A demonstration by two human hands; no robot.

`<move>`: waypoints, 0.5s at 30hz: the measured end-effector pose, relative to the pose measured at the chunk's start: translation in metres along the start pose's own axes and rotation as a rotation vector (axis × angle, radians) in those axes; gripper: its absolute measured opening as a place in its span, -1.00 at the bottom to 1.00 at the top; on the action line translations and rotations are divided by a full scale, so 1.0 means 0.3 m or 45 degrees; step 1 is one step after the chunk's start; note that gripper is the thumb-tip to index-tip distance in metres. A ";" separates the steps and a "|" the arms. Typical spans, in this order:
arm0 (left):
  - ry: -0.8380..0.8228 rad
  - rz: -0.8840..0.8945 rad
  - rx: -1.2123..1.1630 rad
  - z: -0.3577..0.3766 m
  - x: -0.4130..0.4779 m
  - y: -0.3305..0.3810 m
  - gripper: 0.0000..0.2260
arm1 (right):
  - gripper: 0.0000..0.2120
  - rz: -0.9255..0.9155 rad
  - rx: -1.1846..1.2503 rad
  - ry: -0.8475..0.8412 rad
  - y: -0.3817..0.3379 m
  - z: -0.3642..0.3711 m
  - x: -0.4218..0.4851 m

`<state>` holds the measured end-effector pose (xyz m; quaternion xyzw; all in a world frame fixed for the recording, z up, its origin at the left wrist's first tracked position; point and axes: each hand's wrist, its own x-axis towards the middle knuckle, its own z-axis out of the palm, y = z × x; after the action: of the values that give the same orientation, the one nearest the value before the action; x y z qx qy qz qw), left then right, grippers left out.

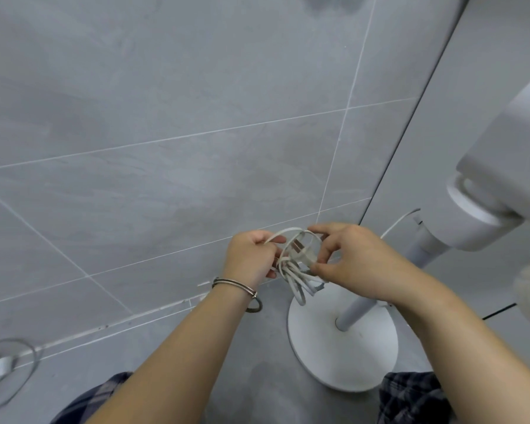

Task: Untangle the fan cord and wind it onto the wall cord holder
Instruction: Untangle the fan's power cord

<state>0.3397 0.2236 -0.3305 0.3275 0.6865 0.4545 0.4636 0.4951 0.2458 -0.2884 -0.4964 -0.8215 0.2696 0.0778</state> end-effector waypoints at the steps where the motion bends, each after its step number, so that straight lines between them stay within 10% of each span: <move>1: 0.012 -0.032 -0.042 0.000 0.010 -0.004 -0.71 | -0.81 -0.001 0.038 0.019 -0.001 -0.001 0.001; 8: -0.223 -0.147 -0.305 0.018 0.011 0.005 -0.83 | -0.78 0.213 0.618 0.391 0.006 -0.013 0.012; 15: -0.385 0.488 0.239 -0.005 -0.037 0.018 -0.45 | -0.74 0.313 0.806 0.473 0.022 -0.015 0.026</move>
<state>0.3423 0.2154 -0.3215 0.5574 0.5741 0.4141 0.4339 0.4980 0.2566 -0.2893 -0.5830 -0.6040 0.4226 0.3417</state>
